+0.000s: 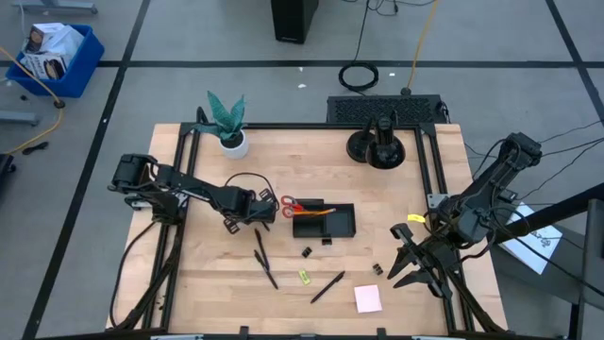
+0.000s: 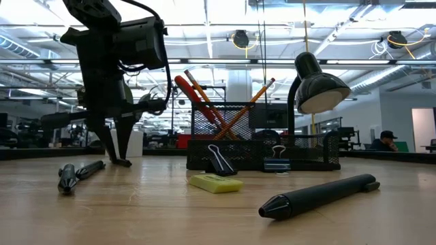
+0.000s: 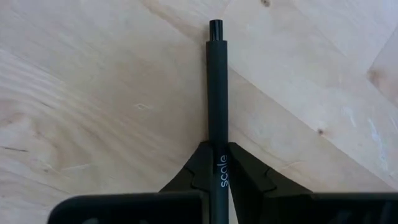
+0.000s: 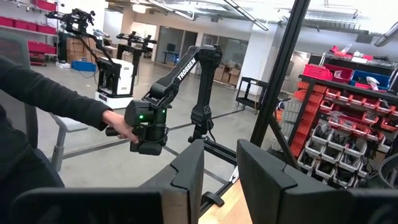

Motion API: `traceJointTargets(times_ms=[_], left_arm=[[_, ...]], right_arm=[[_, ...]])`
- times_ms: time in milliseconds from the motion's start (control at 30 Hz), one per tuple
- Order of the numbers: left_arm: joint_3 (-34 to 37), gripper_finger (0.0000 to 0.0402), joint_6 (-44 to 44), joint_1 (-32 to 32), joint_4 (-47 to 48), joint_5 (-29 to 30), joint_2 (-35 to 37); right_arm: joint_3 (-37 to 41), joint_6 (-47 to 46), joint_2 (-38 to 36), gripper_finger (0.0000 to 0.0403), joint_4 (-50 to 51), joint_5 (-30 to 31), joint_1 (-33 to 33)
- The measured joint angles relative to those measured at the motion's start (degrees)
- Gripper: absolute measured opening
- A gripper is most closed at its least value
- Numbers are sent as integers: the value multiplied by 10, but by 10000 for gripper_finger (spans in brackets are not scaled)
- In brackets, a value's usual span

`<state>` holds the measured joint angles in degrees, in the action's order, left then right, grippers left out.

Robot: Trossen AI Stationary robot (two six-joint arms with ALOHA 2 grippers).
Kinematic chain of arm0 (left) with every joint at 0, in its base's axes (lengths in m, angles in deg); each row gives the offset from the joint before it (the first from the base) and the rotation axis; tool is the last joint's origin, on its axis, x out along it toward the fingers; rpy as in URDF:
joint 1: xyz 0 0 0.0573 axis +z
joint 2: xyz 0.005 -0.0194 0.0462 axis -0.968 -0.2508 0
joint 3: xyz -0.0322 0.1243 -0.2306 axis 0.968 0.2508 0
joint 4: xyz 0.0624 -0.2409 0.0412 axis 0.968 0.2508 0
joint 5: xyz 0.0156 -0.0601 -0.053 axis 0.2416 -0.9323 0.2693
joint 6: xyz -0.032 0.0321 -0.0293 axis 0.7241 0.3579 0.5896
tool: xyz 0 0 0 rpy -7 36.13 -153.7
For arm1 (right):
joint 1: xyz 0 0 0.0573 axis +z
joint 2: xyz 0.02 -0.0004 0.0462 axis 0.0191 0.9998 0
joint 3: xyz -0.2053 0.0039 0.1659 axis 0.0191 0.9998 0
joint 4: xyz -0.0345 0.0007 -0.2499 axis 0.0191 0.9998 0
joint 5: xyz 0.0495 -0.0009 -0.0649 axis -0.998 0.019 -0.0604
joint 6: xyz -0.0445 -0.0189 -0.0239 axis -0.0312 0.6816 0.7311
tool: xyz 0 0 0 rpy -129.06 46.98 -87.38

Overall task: Pick and place office supplies into organizer
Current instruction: Put the top left black pen into the black desk organizer

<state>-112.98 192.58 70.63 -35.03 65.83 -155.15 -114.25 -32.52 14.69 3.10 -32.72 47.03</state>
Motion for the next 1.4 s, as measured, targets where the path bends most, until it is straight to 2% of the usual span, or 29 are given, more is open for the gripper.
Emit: traceJointTargets(times_ms=[233,600,967,1400], left_arm=[[0,19,-4,-1,7,4,1],[0,26,-15,-2,18,14,8],[-1,35,-14,-16,55,37,63],[-1,39,-8,-50,88,62,95]], right_arm=[[0,0,0,91,0,0,0],[0,12,0,91,0,0,0],[0,13,0,91,-5,1,0],[0,11,0,91,-25,1,0]])
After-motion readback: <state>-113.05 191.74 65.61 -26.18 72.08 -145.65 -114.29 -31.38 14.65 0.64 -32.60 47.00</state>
